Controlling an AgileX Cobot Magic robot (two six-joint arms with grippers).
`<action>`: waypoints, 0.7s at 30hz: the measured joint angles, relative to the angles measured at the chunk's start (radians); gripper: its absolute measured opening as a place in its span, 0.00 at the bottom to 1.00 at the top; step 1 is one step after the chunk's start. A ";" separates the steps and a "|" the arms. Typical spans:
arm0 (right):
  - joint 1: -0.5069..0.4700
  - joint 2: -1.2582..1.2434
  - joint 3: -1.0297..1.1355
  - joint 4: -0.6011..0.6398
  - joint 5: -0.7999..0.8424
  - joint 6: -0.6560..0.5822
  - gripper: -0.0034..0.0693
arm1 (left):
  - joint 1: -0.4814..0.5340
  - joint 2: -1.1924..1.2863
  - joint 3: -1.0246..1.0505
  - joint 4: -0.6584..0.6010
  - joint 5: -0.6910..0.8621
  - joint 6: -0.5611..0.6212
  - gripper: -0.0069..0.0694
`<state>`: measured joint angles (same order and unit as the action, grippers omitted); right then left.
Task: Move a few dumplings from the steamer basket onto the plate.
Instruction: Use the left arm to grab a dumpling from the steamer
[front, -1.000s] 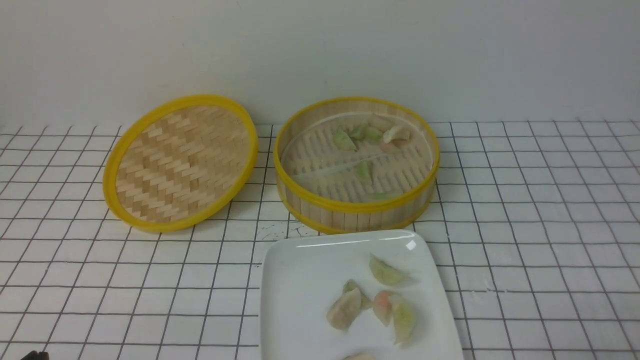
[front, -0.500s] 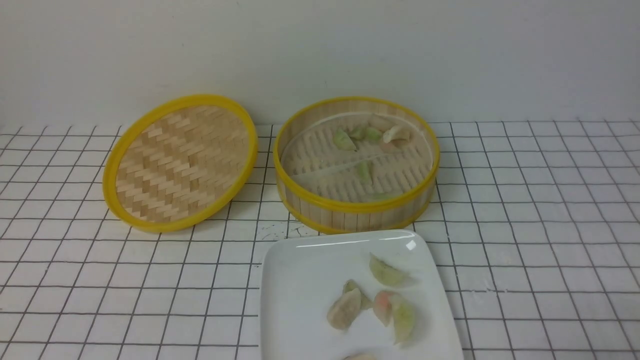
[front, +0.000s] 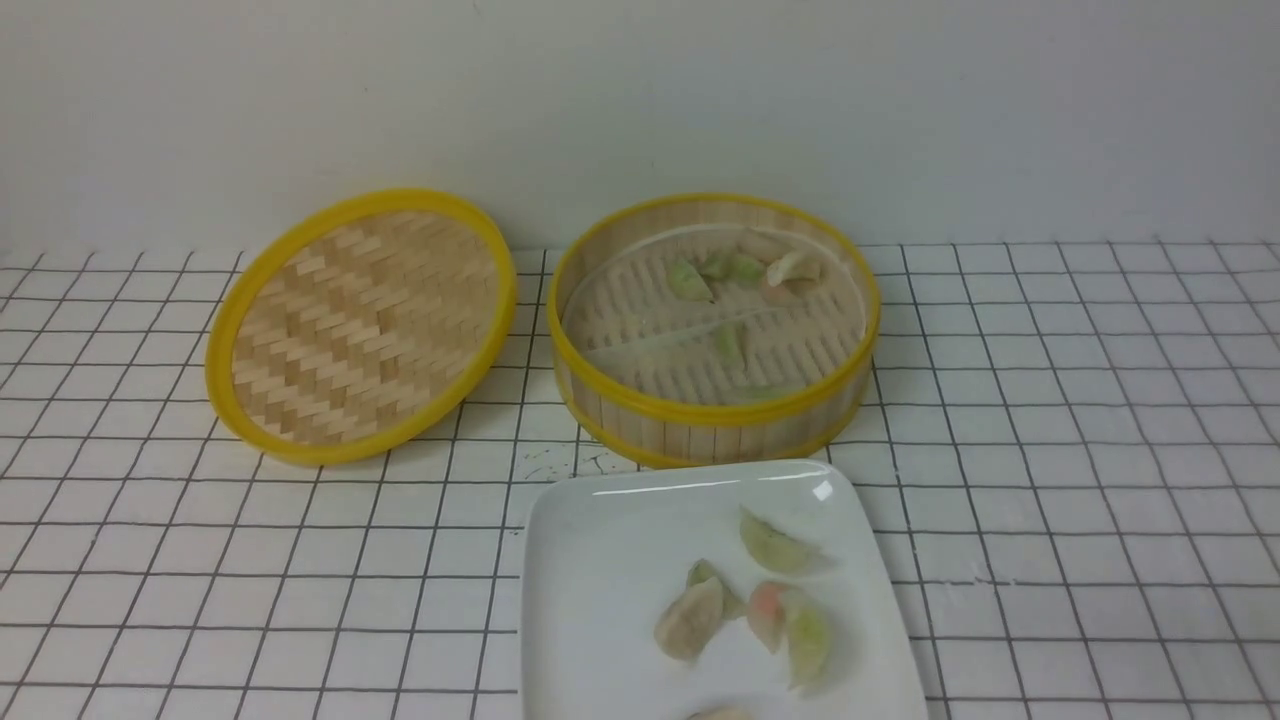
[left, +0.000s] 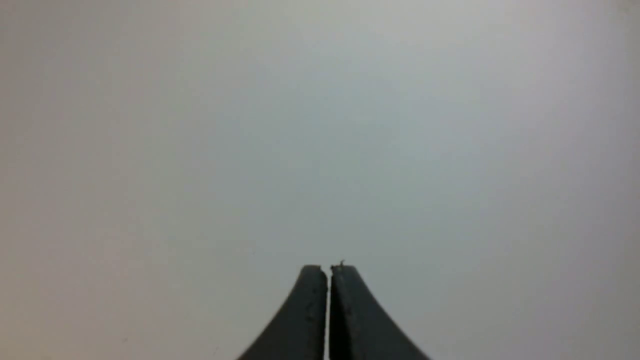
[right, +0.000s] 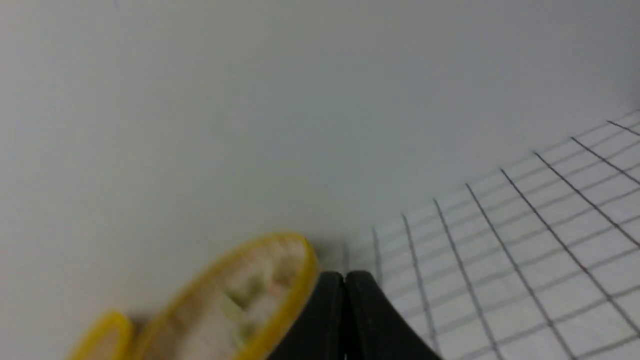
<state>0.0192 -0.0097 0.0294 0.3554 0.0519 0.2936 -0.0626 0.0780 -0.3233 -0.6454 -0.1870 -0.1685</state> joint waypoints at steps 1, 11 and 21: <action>0.000 0.000 0.000 0.036 -0.035 0.015 0.03 | 0.000 0.036 -0.068 0.046 0.044 0.006 0.08; 0.000 0.000 0.000 0.139 -0.121 -0.086 0.03 | 0.000 0.718 -0.662 0.277 1.053 0.125 0.08; 0.035 0.271 -0.435 0.064 0.491 -0.231 0.03 | -0.180 1.254 -0.810 0.268 1.244 0.282 0.08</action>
<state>0.0541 0.2613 -0.4054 0.4196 0.5432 0.0625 -0.2428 1.3318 -1.1337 -0.3770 1.0573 0.1138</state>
